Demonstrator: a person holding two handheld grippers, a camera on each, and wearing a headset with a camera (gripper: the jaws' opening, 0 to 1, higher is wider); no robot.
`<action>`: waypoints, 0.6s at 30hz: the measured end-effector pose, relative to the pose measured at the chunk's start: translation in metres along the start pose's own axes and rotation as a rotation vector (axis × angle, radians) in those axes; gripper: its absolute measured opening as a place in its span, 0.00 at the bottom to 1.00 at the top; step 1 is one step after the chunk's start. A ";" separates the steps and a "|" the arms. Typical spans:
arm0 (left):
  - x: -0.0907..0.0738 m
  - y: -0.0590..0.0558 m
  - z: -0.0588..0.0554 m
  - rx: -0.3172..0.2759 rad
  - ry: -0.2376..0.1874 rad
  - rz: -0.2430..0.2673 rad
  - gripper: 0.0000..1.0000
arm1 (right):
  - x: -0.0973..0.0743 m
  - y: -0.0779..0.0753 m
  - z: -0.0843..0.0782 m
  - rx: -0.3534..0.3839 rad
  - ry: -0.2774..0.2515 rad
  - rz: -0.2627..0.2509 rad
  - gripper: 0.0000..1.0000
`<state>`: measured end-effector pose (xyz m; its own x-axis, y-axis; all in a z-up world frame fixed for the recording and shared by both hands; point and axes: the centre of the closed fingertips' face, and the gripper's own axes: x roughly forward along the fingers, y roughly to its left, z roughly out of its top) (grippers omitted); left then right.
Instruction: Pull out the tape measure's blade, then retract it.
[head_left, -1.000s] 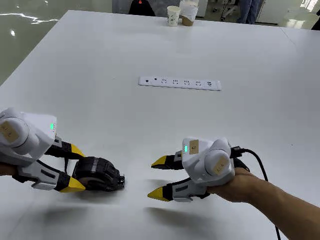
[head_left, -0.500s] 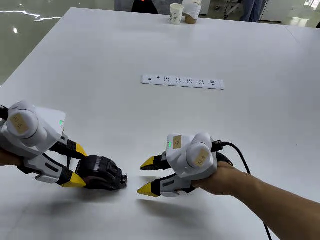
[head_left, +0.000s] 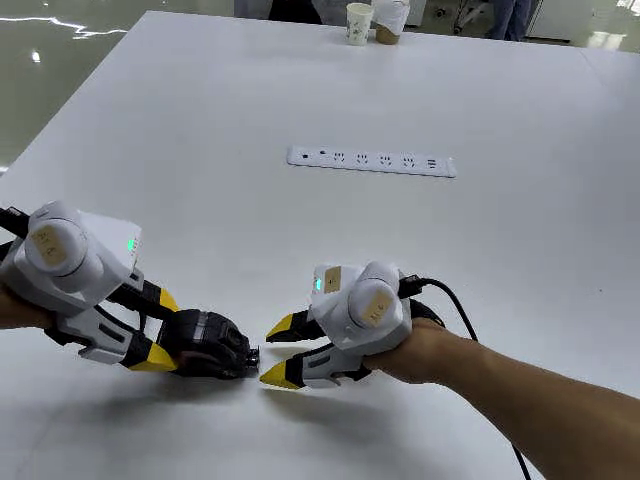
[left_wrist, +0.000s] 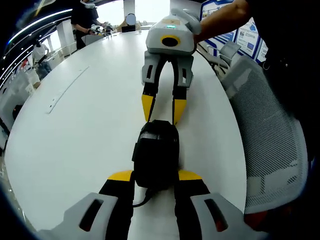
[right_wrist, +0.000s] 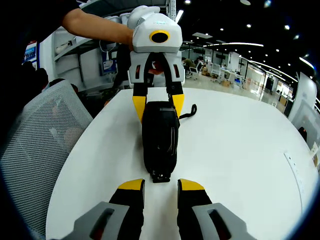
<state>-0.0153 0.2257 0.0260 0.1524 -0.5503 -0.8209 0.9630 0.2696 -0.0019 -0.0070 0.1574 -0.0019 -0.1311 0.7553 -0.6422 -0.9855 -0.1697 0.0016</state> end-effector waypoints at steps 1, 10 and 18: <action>0.000 0.000 0.000 -0.001 0.000 -0.001 0.25 | 0.001 0.000 0.000 0.002 0.002 0.000 0.22; 0.000 0.000 0.000 -0.002 -0.011 0.014 0.24 | 0.011 -0.002 0.002 0.002 0.009 0.011 0.17; 0.000 0.001 0.000 -0.024 -0.021 0.026 0.23 | 0.017 -0.001 0.000 -0.001 0.021 0.022 0.12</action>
<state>-0.0145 0.2259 0.0259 0.1825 -0.5590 -0.8089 0.9529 0.3031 0.0055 -0.0082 0.1706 -0.0127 -0.1502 0.7380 -0.6578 -0.9823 -0.1867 0.0148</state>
